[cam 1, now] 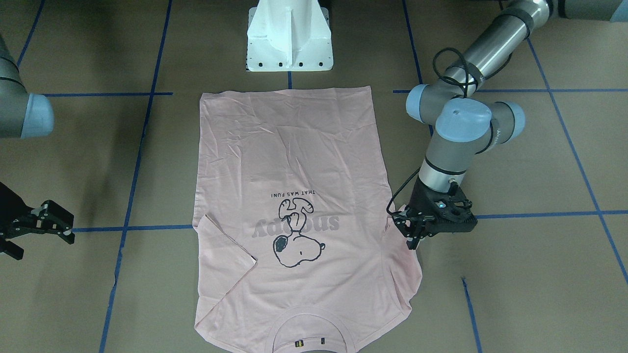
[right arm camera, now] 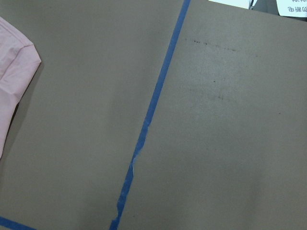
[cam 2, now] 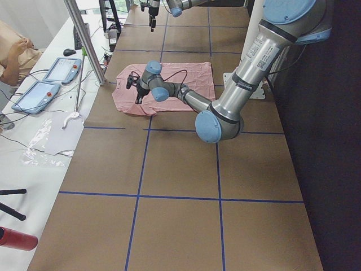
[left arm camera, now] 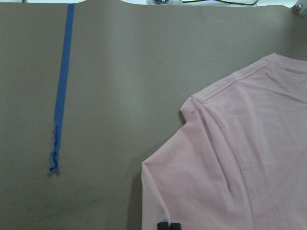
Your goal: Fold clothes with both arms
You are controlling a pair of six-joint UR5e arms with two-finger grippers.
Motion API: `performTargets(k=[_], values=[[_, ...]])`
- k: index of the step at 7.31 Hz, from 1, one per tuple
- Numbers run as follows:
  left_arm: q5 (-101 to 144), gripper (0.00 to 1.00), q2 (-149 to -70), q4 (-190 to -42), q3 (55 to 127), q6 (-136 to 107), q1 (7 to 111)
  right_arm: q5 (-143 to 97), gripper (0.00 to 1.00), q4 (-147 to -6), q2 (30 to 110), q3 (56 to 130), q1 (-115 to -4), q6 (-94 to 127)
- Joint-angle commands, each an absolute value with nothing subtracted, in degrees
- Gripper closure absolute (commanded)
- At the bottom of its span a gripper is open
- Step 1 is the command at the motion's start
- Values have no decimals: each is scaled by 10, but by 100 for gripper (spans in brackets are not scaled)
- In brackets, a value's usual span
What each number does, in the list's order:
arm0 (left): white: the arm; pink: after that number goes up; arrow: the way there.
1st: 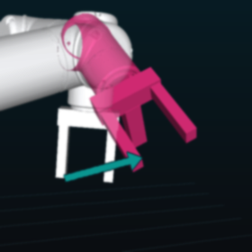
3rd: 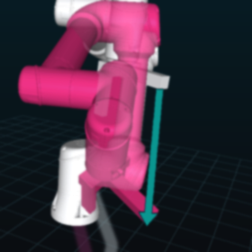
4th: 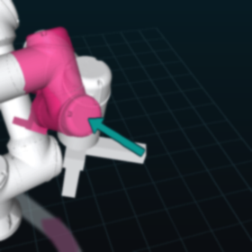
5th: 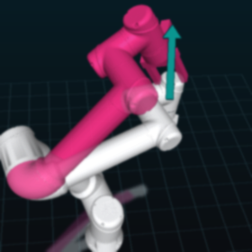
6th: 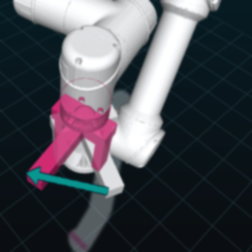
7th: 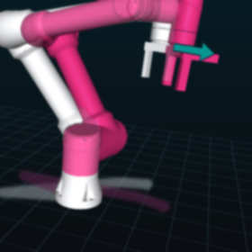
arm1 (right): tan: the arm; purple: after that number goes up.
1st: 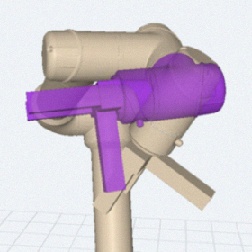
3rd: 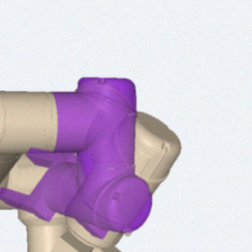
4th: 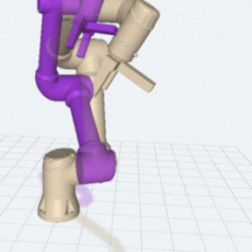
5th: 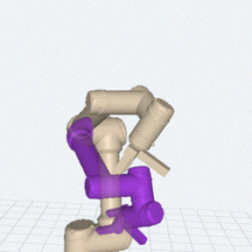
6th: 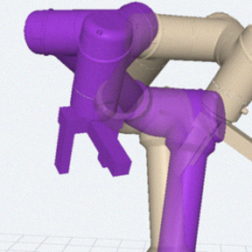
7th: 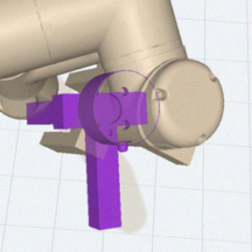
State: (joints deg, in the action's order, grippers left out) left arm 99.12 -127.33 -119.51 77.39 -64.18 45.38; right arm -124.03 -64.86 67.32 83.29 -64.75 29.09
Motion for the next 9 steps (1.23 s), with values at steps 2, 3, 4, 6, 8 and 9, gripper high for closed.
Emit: performTargets(k=[2,3,4,6,8,9], values=[[971,100,-1373,-1111,713,-701,420,-1240,0,-649,674,831,-648,291],[957,100,-1399,-1111,677,-711,415,-1240,0,-649,674,832,-647,291],[956,100,-1410,-1111,658,-711,411,-1240,0,-649,674,833,-647,291],[955,1,-1406,-1112,656,-672,407,-1241,0,-649,673,838,-645,292],[997,0,-1387,-1109,728,-640,406,-1243,0,-648,674,874,-627,361],[1021,0,-1346,-1107,797,-629,406,-1238,0,-648,678,909,-590,435]])
